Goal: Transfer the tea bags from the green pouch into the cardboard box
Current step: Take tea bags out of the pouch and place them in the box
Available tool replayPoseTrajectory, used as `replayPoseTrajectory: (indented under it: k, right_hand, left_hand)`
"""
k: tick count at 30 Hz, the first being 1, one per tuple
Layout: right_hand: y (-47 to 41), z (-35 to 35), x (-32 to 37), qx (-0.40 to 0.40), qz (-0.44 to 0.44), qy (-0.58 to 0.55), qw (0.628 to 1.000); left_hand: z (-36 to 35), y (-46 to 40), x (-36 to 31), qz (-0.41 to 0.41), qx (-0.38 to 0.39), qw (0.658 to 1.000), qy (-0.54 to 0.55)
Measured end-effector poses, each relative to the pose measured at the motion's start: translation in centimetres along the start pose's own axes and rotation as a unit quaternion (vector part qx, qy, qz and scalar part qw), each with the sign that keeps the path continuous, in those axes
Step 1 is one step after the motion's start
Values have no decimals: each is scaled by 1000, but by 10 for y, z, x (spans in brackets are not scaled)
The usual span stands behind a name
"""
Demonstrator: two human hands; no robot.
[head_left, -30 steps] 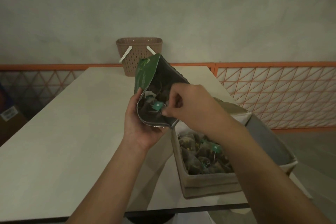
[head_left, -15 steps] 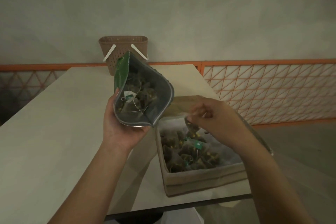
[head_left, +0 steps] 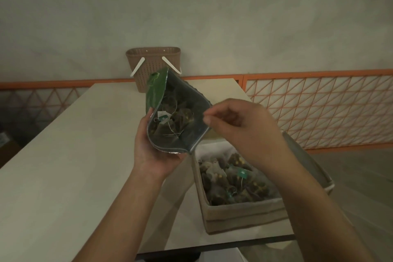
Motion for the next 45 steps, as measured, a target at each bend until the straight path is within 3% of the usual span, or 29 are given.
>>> replayPoseTrajectory:
  k: [6,15,20,26,32,37,41,45]
  right_hand:
    - [-35,-67,16,111,57,162,979]
    - [-64,-111,-1,164,100,334,923]
    - [-59,-90,2,99,94,278,951]
    - [-27,-33,7,-11,75,88,993]
    - [-6,29,-31,-114,-20,-73,991]
    - [2,46,-80,-69,-84,70,992]
    - [9,43,-113,-17,-126,198,972]
    - [12,36,-130,7,-160,228,960]
  left_hand:
    - [4,1,-2,-28,-25,999,-18]
    - [3,-2,-3,-40,-52,998,-1]
    - [4,-2,-4,-32,-42,999,-9]
    - [-4,0,0,-15,-2,1000,10]
    - [-5,-6,4,2,28,999,22]
    - [-6,-8,5,-18,18,1000,19]
    - [-7,-6,9,-22,10,1000,11]
    - [-11,-3,10,-23,12,1000,6]
Point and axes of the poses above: each hand's wrist, its own y-axis away from the middle knuckle, its own z-axis out of the back of the hand, x = y × z, the point moved 6 cm from there along -y, towards the middle knuckle, and after that the axes turned 9 degrees about y, right-handed, at the moved point
